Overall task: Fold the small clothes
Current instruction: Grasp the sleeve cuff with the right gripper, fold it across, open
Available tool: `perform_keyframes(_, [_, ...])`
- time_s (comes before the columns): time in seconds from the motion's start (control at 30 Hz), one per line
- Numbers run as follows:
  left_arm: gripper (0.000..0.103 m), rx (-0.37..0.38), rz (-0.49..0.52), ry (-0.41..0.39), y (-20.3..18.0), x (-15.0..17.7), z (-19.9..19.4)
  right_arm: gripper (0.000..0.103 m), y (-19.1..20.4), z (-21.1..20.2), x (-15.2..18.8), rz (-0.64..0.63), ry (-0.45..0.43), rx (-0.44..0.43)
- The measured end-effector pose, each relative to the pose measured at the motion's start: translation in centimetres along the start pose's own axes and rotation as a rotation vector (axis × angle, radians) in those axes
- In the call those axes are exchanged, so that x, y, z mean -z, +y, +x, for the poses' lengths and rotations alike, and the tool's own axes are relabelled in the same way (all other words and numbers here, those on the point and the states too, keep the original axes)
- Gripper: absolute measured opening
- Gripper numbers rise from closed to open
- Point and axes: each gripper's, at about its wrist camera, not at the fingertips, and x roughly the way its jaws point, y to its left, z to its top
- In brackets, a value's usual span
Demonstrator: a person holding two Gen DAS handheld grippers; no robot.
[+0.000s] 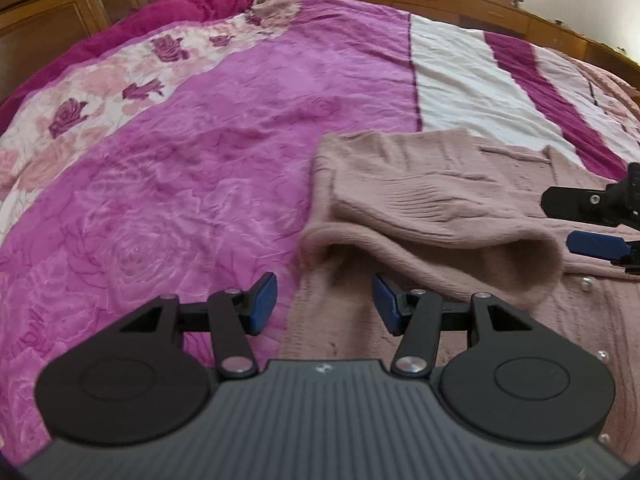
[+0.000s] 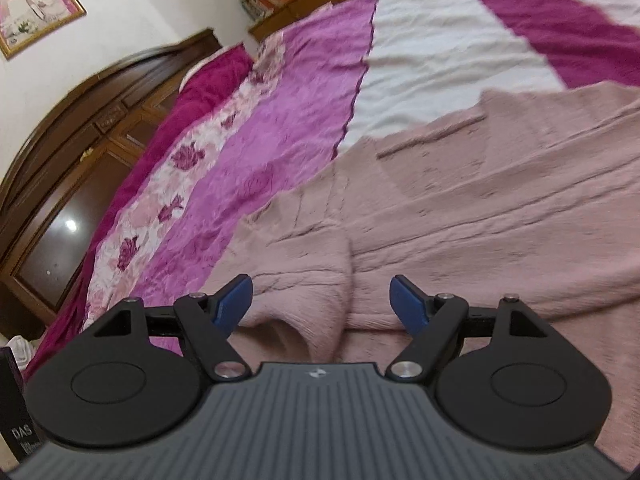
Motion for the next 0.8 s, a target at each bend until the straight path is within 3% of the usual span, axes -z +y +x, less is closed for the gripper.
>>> perform_keyframes(0.27, [0.054, -0.006, -0.007, 0.008, 0.1, -0.6, 1.3, 0.079, 0.6, 4.3, -0.5, -0.002, 0.066, 0.031])
perform_keyframes(0.37, [0.054, -0.012, -0.005, 0.009, 0.0, -0.9, 1.8, 0.051, 0.5, 5.0, -0.6, 0.006, 0.079, 0.017])
perform_keyframes(0.4, [0.054, -0.015, -0.006, 0.009, 0.0, -1.0, 1.9, 0.031, 0.4, 5.3, -0.6, 0.004, 0.085, 0.007])
perform_keyframes(0.43, [0.054, -0.018, -0.008, 0.010, 0.0, -1.0, 2.1, 0.018, 0.6, 5.4, -0.7, -0.011, 0.084, 0.003])
perform_keyframes(0.47, [0.054, -0.022, -0.011, 0.011, 0.0, -1.1, 2.2, 0.014, 0.8, 5.4, -0.8, -0.035, 0.078, 0.004])
perform_keyframes(0.57, [0.054, -0.036, -0.023, 0.015, 0.2, -1.2, 2.7, 0.010, 2.6, 4.6, -1.6, -0.149, 0.030, 0.006])
perform_keyframes(0.7, [0.054, -0.058, -0.035, 0.025, 0.4, -1.3, 3.3, 0.010, 5.8, 0.9, -3.5, -0.340, -0.137, -0.005])
perform_keyframes(0.8, [0.055, -0.069, -0.024, 0.026, 0.2, -1.3, 3.5, 0.010, 6.9, -1.7, -4.0, -0.454, -0.263, 0.044])
